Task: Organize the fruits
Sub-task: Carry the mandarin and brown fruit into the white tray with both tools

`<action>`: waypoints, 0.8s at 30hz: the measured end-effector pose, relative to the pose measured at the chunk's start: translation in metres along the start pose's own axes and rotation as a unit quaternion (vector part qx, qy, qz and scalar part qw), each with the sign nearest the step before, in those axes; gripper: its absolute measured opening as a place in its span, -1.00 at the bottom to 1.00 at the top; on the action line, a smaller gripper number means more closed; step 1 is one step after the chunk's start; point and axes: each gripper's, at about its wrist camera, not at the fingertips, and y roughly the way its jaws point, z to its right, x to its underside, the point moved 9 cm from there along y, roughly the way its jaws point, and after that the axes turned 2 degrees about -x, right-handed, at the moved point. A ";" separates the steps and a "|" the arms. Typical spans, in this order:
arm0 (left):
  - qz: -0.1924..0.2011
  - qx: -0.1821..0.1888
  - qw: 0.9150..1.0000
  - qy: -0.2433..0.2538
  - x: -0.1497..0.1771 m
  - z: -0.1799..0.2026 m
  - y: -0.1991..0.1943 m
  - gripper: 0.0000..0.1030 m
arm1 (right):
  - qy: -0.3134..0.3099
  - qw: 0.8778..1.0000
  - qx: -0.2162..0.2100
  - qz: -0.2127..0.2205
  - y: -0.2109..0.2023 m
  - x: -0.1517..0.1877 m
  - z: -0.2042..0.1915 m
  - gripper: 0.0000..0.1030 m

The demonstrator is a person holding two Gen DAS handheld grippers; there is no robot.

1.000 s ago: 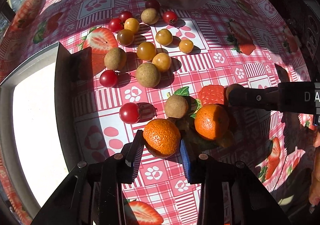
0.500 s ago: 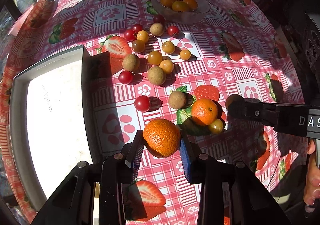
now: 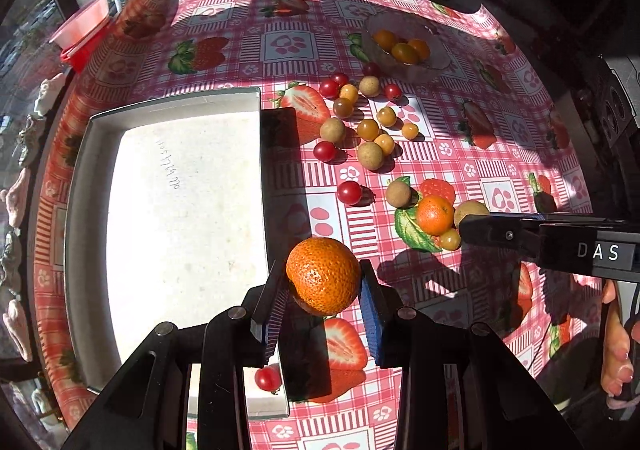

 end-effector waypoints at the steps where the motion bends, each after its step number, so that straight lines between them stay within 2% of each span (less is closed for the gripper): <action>1: 0.001 -0.003 1.000 -0.004 0.001 -0.006 -0.002 -0.30 | -0.006 1.000 0.000 -0.001 0.001 0.000 -0.005 -0.44; 16: 0.008 -0.044 0.997 -0.064 0.026 -0.093 -0.012 -0.30 | -0.091 0.995 -0.006 -0.031 0.032 0.006 -0.098 -0.44; 24: -0.003 -0.060 0.994 -0.086 0.042 -0.130 -0.004 -0.30 | -0.122 0.991 -0.005 -0.050 0.051 0.013 -0.130 -0.44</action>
